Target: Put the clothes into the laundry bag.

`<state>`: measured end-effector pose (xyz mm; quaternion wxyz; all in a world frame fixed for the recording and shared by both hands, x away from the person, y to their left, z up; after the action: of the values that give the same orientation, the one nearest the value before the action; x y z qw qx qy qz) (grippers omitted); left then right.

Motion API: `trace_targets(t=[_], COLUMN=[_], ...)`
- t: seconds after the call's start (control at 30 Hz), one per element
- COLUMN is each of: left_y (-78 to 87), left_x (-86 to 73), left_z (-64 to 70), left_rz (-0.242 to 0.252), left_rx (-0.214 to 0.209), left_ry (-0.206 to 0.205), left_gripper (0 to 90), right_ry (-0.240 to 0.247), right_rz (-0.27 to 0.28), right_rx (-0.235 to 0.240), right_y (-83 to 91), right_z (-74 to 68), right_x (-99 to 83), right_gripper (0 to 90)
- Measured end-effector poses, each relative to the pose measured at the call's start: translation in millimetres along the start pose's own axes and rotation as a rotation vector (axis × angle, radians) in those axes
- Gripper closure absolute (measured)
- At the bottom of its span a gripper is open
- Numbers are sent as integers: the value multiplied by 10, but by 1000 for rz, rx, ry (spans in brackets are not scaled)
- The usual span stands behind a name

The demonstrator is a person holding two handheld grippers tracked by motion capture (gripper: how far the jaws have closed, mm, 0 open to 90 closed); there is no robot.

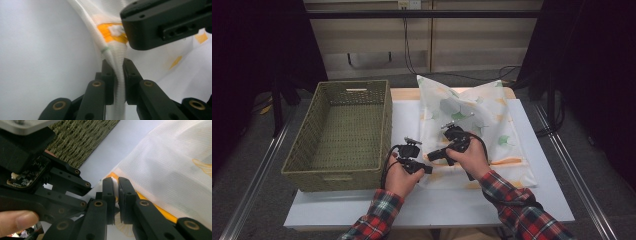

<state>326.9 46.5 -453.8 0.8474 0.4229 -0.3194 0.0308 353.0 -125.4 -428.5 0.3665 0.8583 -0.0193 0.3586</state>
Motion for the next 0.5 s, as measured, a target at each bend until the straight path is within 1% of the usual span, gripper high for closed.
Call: trace_targets(t=[0.07,0.17,0.2,0.23,0.3,0.37,0.47,0.5], left_y=[5,3,6,7,10,15,41,47], left_x=[16,27,33,38,46,49,64,69], left_z=[-1,0,-3,1,13,9,-1,1], left_rz=[23,27,32,32,33,28,24,29], left_rx=[8,7,6,14,5,13,16,18], left_ry=[9,0,-4,-8,12,3,21,33], left_gripper=[807,808,816,835,883,890,892,893], right_ry=[-5,-11,-13,-14,-19,-25,-20,-19], right_rz=[2,7,6,6,11,9,19,17], right_rx=[3,6,8,10,11,10,0,-3], right_y=[16,26,27,25,28,32,26,24], right_z=[4,5,5,5,2,-8,-17,-15], right_x=[1,0,0,-1,-4,-5,-8,-11], right_gripper=[849,849,849,849,849,849,850,850])
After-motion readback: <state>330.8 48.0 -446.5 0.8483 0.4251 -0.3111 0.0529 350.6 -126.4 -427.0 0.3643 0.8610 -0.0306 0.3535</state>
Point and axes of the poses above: each handheld gripper's, and its own axes: y roughly backward along the jaws, x roughly out of its top, z roughly to its right, the point moved 1 cm from there along -y, roughly forward along the jaws, and after that the axes turned 8 degrees about z, right-handed, at the moved point
